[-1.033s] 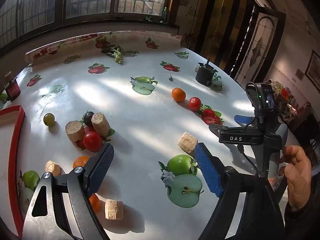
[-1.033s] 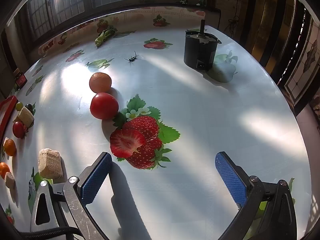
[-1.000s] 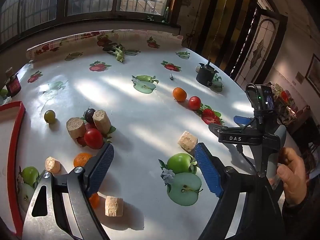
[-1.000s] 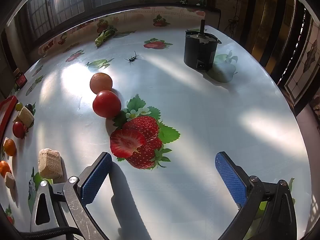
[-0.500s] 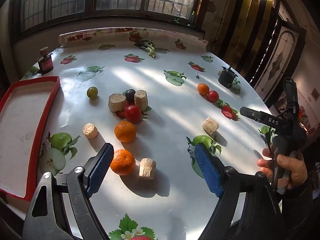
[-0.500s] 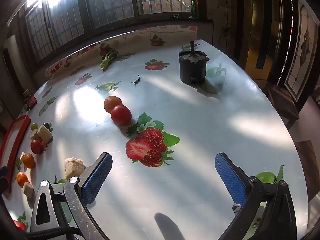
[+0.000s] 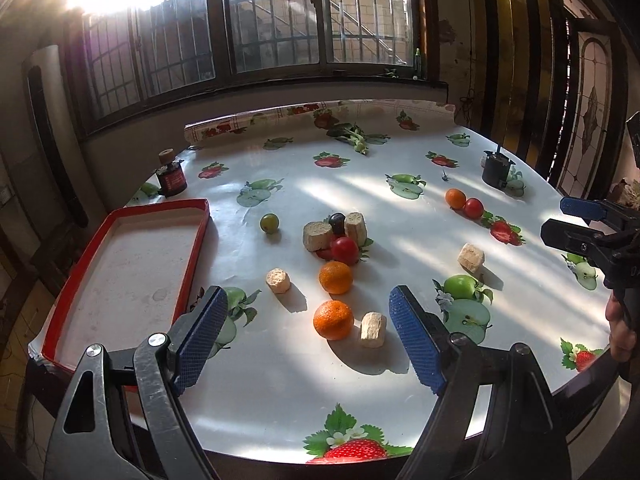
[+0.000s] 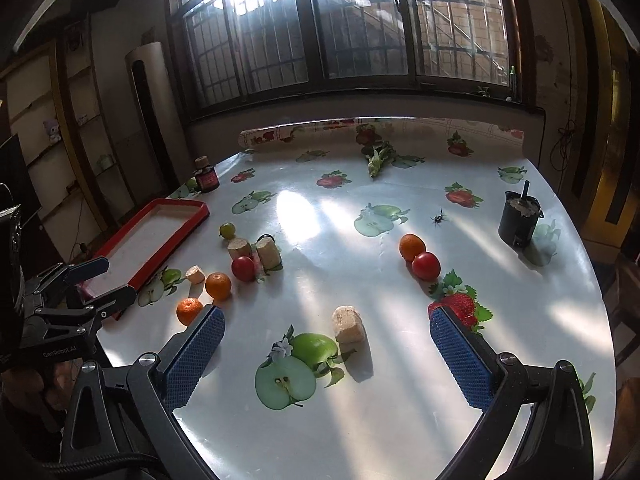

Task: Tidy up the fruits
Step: 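Move both tools over the table toward the beige blocks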

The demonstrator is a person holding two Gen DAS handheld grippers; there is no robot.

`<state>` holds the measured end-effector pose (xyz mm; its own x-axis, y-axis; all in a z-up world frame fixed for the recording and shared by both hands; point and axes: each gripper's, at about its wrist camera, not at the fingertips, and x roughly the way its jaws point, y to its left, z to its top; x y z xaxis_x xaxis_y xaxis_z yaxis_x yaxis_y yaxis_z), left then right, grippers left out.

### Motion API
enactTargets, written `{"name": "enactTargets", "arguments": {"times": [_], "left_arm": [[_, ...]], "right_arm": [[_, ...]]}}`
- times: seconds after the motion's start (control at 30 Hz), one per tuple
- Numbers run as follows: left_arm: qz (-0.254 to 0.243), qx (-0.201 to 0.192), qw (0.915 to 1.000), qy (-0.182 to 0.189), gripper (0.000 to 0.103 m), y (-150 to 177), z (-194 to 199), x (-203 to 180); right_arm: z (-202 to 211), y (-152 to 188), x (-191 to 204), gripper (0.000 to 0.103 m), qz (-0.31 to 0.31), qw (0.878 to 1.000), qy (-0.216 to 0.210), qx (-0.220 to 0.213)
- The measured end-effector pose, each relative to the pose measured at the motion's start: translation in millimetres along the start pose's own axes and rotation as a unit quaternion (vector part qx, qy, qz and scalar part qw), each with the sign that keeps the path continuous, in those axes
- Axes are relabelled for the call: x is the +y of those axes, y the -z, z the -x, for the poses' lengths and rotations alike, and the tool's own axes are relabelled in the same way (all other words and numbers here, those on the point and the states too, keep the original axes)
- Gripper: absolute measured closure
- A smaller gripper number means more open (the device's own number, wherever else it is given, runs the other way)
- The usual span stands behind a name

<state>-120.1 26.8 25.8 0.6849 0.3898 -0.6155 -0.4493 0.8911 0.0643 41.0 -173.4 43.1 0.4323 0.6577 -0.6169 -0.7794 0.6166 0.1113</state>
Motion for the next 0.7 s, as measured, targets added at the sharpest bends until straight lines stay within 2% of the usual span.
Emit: {"name": "enactTargets", "arguments": {"times": [0.27,0.43,0.7], "left_arm": [[-0.012,0.005,0.9998,-0.017,0.02,9,6,1],[-0.012,0.007,0.9998,-0.018,0.02,10,7,2],[-0.003,0.002,0.9999,-0.016,0.02,13,10,6]], "right_arm": [[-3,3,14,0.0,0.062,0.997,0.03,0.023],[-5,6,17,0.0,0.077,0.996,0.018,0.036],[-9,11,25,0.0,0.1,0.993,0.036,0.052]]}}
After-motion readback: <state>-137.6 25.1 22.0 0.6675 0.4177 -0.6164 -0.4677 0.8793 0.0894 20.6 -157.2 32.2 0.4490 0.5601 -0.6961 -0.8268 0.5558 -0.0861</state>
